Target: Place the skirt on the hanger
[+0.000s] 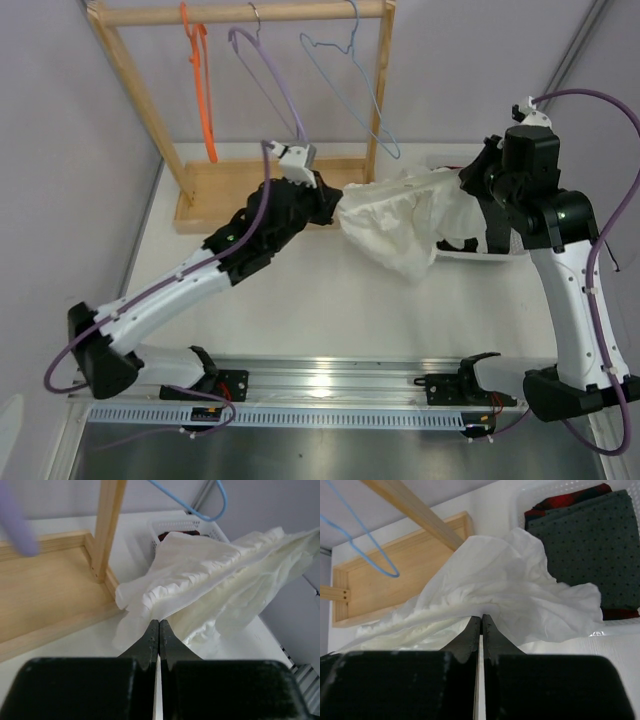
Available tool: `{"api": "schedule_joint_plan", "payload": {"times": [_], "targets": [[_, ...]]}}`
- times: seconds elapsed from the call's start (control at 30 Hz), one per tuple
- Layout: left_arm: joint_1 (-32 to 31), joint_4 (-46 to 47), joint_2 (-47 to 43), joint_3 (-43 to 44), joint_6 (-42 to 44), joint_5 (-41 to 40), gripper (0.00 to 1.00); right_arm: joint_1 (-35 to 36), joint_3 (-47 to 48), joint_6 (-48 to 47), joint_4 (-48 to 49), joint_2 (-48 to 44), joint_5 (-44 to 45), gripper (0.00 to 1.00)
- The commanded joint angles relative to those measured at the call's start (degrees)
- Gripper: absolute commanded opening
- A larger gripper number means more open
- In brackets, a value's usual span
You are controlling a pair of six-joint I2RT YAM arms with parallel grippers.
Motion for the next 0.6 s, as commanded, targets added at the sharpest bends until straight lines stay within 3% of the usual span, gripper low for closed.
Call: {"api": "schedule_joint_plan", "payload": {"times": [0.0,0.17,0.33,0.57], "targets": [[-0.12,-4.04,-8.78,-1.41,3.09,-7.22,0.0,2.98,3.21,-0.23,-0.54,-2.1,1.45,0.0],[-0.12,-8.45,-16.43,-1.24,5.28,-12.32,0.0,7.02,3.65,-0.06,0.77,-2.01,1.45,0.0],[0.93,-12.05,-16.89,-0.54,8.1,-16.11,0.0,9.83,0.77,0.73,3.76,0.27,0.75,0.0],[12.96,-13.72,-11.35,0.43,6.52,-6.36,0.0,11.42,-1.36,1.26,10.35,6.77,-1.63,0.0]]}}
